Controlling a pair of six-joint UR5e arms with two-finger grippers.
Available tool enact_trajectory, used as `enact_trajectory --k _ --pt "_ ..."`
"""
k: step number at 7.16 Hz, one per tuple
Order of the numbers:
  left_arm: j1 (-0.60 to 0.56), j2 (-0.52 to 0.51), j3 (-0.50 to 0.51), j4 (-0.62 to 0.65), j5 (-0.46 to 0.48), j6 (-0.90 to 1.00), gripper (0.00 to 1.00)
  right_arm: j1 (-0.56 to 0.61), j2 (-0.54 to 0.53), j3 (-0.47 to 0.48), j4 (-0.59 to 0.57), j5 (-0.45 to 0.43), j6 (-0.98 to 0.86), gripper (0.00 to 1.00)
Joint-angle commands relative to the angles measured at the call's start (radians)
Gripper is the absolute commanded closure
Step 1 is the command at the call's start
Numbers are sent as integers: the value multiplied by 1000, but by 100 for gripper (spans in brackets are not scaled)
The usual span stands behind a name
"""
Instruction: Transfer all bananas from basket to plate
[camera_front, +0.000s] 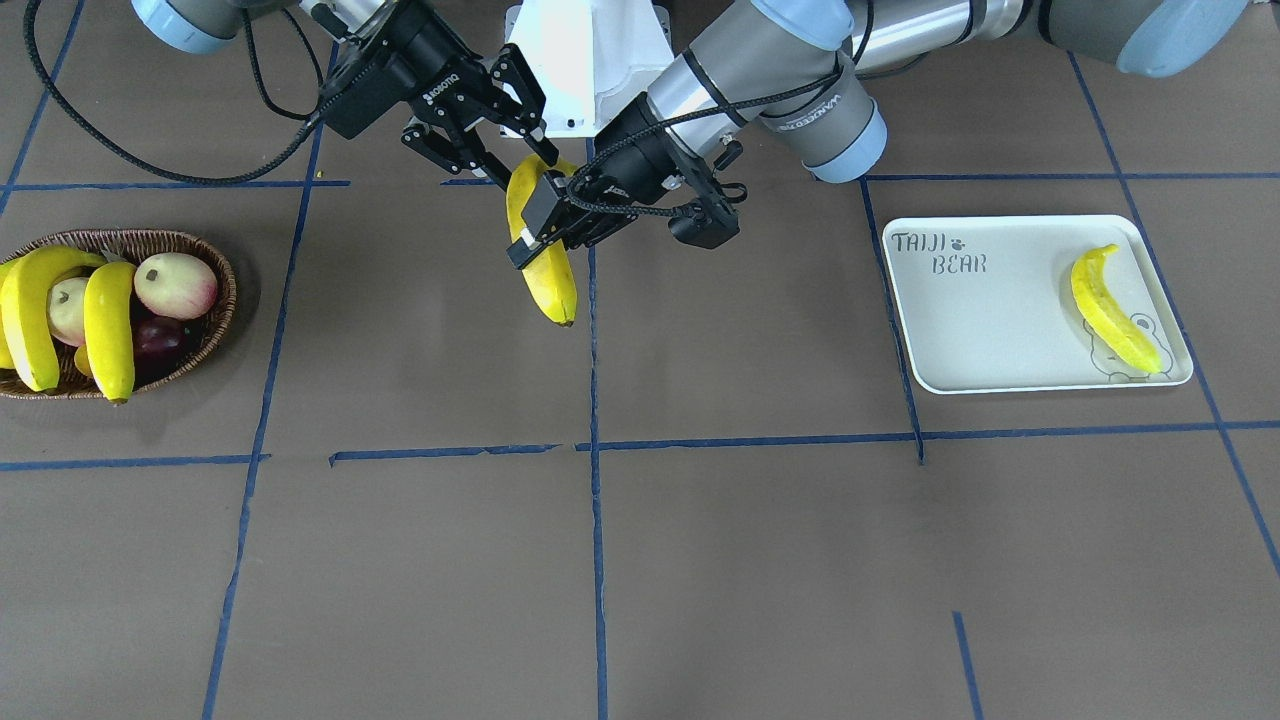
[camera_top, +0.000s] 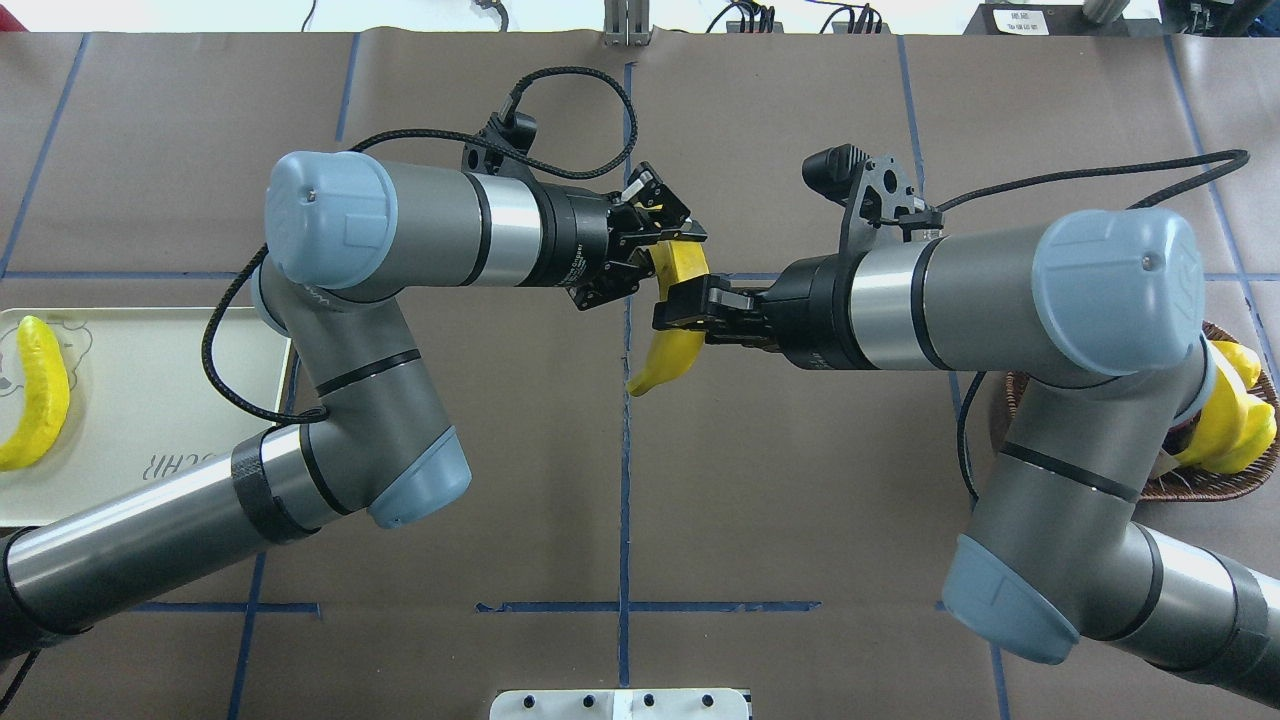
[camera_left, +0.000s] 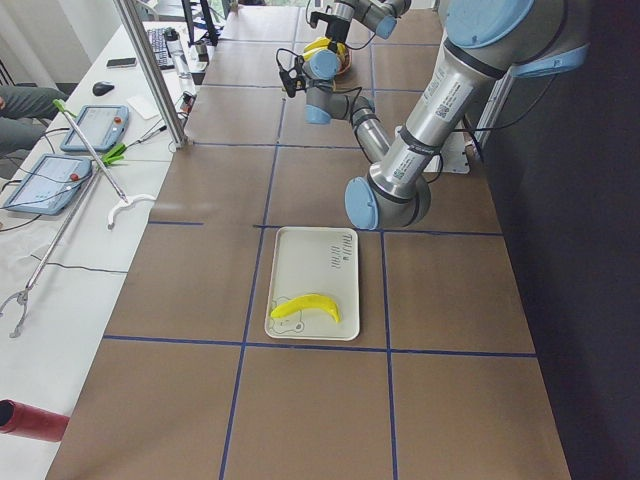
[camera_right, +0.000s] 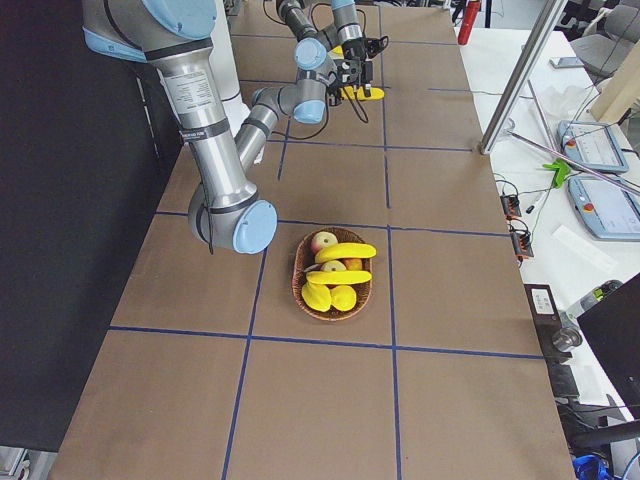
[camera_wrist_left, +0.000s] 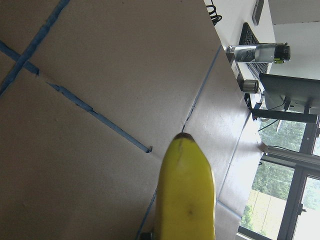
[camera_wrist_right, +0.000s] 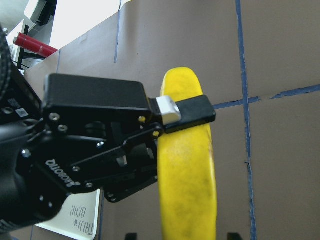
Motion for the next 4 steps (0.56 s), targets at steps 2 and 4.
enact_trajectory --k 2,4 --pt "-47 29 21 13 0 15 100 5 -7 24 -7 10 2 0" --pt "-163 168 -17 160 -151 226 100 11 -30 40 -16 17 0 0"
